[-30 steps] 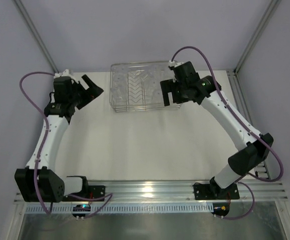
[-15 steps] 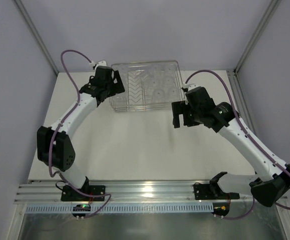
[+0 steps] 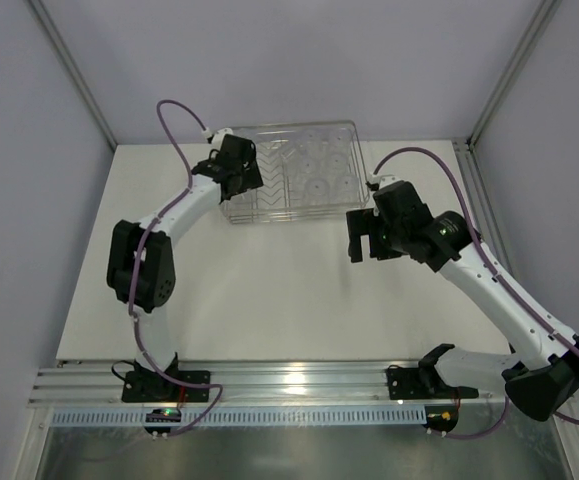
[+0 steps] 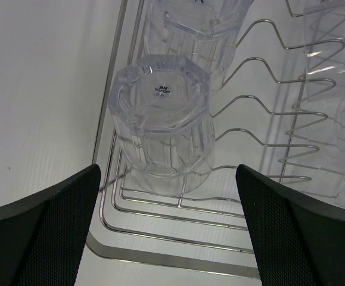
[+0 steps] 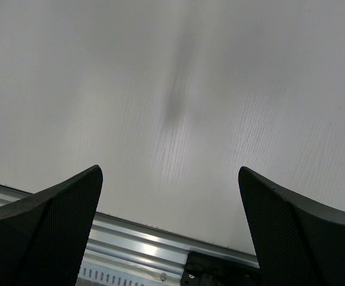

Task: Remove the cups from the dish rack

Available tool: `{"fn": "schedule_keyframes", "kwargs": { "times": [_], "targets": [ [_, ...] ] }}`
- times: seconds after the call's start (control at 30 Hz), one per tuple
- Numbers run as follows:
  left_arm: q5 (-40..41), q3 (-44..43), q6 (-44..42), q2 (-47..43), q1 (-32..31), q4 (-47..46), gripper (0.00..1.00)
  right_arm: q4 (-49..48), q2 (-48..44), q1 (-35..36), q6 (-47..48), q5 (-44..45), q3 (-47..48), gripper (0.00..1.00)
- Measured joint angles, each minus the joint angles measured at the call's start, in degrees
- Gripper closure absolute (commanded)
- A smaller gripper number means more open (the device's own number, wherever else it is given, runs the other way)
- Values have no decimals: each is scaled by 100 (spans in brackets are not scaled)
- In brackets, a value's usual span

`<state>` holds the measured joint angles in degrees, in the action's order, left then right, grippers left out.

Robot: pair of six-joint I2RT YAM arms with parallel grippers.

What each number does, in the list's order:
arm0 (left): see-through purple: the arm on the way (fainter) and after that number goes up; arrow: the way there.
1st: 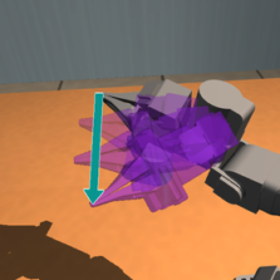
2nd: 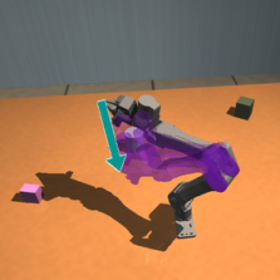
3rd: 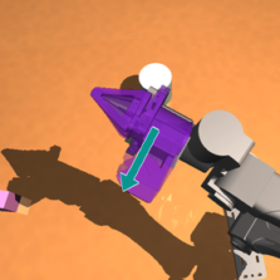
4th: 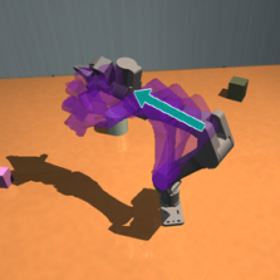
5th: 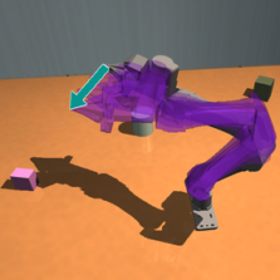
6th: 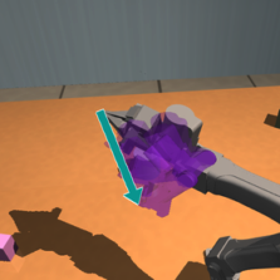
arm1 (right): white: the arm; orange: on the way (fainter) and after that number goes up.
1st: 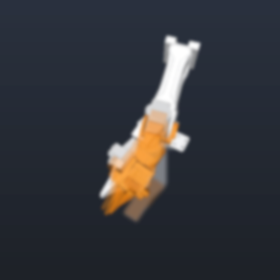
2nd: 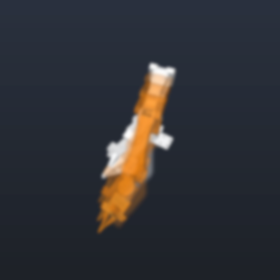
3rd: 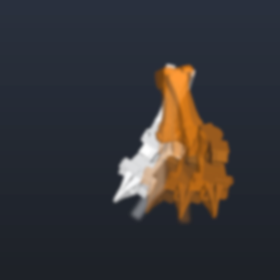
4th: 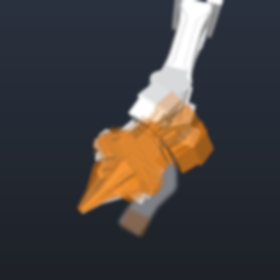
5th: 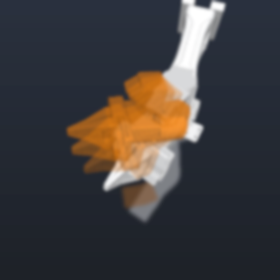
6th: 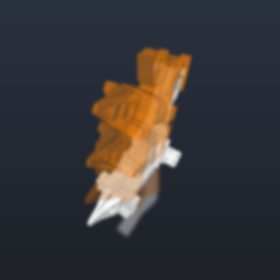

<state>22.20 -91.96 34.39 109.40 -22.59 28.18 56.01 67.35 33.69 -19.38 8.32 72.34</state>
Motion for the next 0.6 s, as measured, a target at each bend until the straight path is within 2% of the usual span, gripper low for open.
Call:
{"fn": "schedule_keyframes", "kwargs": {
  "times": [0.6],
  "targets": [
    [595, -254, 136, 809, -61, -557, 4, 114, 0, 0, 201, 4, -144, 2]
  ]
}}
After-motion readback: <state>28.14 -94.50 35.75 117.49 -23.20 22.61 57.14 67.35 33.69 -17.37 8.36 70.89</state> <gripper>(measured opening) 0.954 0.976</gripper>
